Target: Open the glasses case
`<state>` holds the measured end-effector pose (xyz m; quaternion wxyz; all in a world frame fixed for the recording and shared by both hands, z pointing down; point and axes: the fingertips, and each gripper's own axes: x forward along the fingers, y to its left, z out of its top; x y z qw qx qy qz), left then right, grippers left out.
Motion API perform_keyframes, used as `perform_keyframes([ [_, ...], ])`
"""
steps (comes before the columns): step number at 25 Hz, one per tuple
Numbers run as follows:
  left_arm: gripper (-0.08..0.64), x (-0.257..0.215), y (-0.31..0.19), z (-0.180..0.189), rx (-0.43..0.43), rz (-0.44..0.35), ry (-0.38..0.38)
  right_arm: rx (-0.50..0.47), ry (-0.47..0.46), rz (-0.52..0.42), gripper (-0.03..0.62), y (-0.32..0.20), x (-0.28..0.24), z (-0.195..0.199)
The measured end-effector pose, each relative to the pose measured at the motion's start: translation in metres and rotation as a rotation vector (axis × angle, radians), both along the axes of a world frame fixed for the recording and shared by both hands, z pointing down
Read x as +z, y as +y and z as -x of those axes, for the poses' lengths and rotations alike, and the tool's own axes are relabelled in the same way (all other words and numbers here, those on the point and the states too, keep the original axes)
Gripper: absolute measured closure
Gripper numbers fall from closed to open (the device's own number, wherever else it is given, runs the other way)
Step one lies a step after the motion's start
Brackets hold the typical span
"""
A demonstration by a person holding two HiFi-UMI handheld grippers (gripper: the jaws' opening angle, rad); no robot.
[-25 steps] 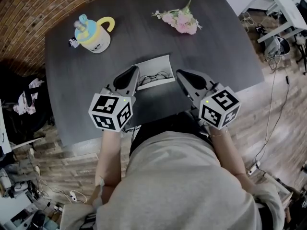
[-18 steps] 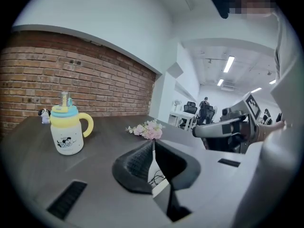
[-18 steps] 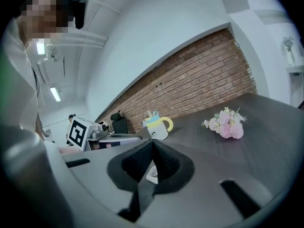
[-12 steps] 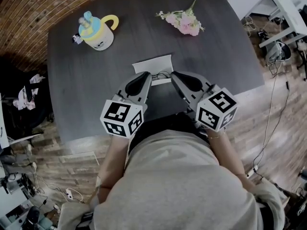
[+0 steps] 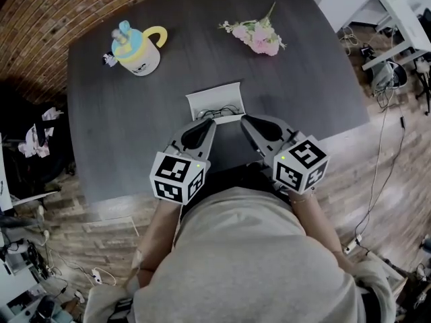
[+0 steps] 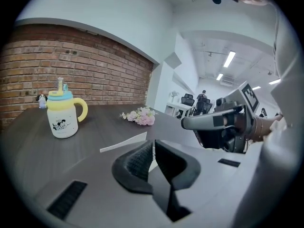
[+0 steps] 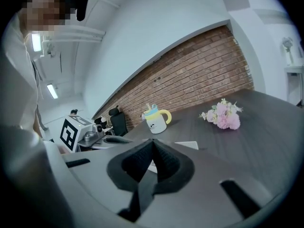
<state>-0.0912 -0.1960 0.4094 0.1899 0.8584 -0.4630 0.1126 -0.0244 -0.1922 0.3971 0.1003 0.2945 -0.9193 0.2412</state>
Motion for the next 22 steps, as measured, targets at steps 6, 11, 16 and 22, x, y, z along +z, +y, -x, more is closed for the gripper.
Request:
perform_keyframes([
  [6,0.526,0.010,0.007,0.001,-0.006,0.033,-0.002,-0.025,0.015,0.027,0.586,0.009,0.011,0.003],
  [11,0.526,0.011,0.008,0.000,-0.005,0.043,0.010,-0.024,0.020,0.021,0.588,0.010,0.012,0.004],
  [16,0.526,0.011,0.009,-0.003,0.007,0.043,0.021,-0.026,0.008,0.044,0.588,0.011,0.016,0.003],
  [22,0.527,0.011,0.009,0.000,0.003,0.051,0.031,-0.034,0.016,0.039,0.588,0.012,0.016,0.004],
])
